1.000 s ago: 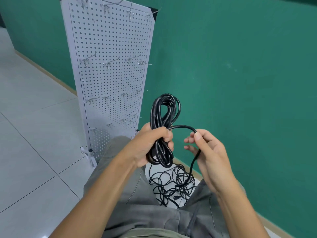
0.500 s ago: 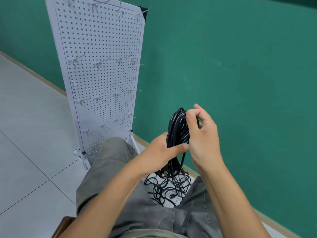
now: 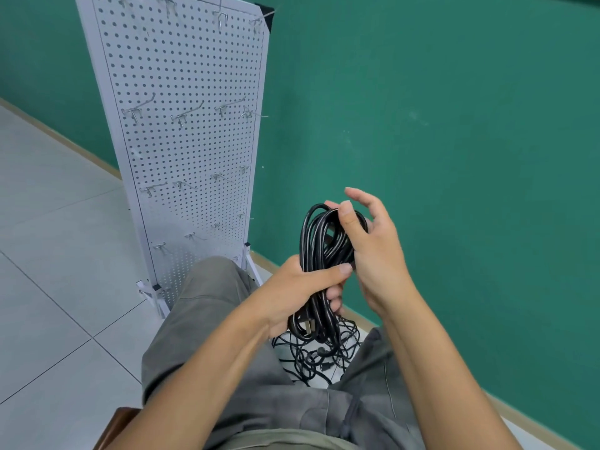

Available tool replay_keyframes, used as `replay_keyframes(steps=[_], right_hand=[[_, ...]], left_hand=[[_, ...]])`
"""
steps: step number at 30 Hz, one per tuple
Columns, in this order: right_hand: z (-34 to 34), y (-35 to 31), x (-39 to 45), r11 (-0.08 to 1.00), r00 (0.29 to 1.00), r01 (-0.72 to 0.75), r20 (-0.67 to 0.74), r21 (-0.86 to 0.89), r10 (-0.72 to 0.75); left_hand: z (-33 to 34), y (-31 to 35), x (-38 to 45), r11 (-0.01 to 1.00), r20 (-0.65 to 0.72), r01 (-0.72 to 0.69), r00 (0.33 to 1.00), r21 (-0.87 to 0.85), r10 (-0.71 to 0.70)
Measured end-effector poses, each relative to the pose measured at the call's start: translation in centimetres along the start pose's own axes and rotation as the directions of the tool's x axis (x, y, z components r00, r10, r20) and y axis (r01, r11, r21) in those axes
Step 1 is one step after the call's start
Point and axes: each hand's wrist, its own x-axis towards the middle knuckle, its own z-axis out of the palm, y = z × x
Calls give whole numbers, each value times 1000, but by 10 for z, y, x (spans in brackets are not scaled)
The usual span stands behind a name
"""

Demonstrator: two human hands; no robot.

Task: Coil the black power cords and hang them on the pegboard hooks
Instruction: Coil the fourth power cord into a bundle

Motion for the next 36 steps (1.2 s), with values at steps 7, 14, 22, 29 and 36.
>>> replay_keyframes(steps=[7,14,22,29,36], right_hand=[[7,43,-28,957,906,-287,315,-32,282],[27,62,-50,928,842,-244,414,-282,347],[34,60,-61,661,855,254,484,-706,188],[25,31,-49,520,814,501,581,-692,-11],[7,5,-32,723,914,341,393,-602,-104]], left_hand=[[-20,9,3,985,-254,-111,964,-133,74],[-51,32,0,899,-577,-335,807,-282,120],[-67,33,2,881,-806,-456,564,-123,179],[-53,14,7,929,-723,-231,583,290,370],[-36,7,7,895,-529,-157,759,417,380]])
